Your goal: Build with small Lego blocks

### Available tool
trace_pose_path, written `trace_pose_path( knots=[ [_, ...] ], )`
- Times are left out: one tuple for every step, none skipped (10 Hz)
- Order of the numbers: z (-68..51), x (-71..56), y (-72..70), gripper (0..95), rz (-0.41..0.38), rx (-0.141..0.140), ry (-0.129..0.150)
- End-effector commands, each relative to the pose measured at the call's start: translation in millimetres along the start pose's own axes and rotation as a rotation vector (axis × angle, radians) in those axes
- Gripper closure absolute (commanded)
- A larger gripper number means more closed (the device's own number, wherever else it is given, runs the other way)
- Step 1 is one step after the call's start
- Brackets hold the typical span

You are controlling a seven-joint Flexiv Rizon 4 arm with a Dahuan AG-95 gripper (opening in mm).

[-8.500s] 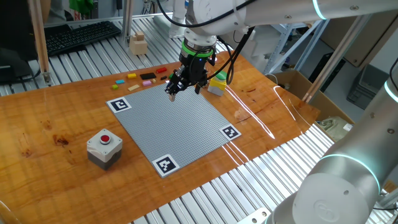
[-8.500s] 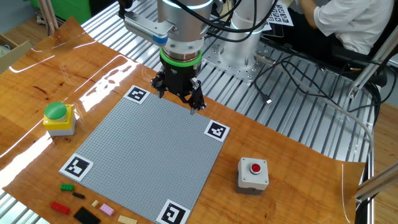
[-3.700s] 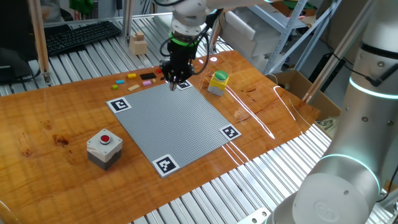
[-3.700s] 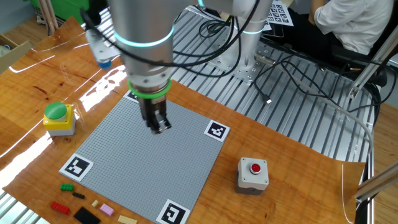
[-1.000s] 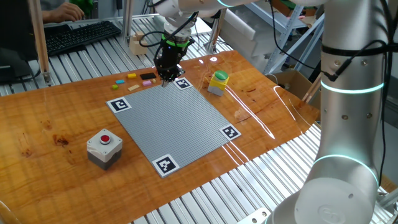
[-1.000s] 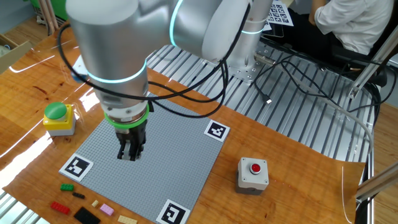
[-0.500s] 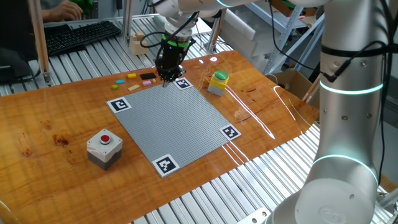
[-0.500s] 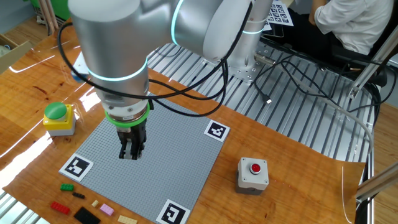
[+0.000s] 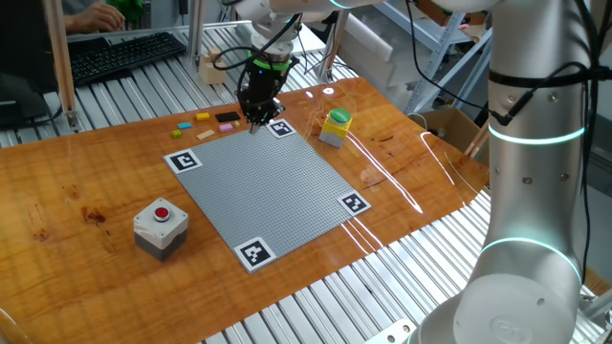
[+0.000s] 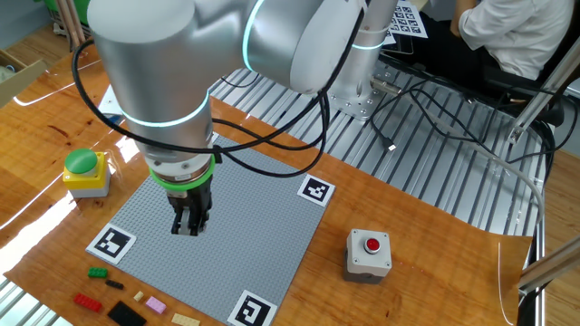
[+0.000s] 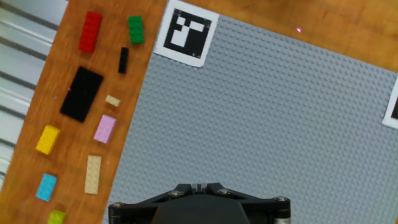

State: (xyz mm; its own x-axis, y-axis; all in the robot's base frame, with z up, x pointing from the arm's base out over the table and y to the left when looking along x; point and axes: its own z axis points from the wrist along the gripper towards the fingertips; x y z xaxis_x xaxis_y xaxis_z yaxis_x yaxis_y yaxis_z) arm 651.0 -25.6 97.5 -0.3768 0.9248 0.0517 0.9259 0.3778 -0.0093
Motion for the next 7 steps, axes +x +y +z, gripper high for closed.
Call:
trace_pose_path(
  knots=[
    [-0.7,1.2,-2.3,95.0,0.007,-0.006,-0.005],
    [-0.7,1.2,-2.3,95.0,0.009,-0.006,-0.006],
    [-0.7,1.2,-2.3,95.0,0.05,0.005,-0.009],
    [-0.7,1.2,-2.3,95.0,0.062,0.004,-0.002],
    [-0.7,1.2,-2.3,95.0,0.098,-0.008,-0.002],
    [-0.7,1.2,-2.3,95.0,0.126,-0.016,-0.007],
    [-0.7,1.2,-2.3,95.0,0.19,-0.04,-0.006]
  ],
)
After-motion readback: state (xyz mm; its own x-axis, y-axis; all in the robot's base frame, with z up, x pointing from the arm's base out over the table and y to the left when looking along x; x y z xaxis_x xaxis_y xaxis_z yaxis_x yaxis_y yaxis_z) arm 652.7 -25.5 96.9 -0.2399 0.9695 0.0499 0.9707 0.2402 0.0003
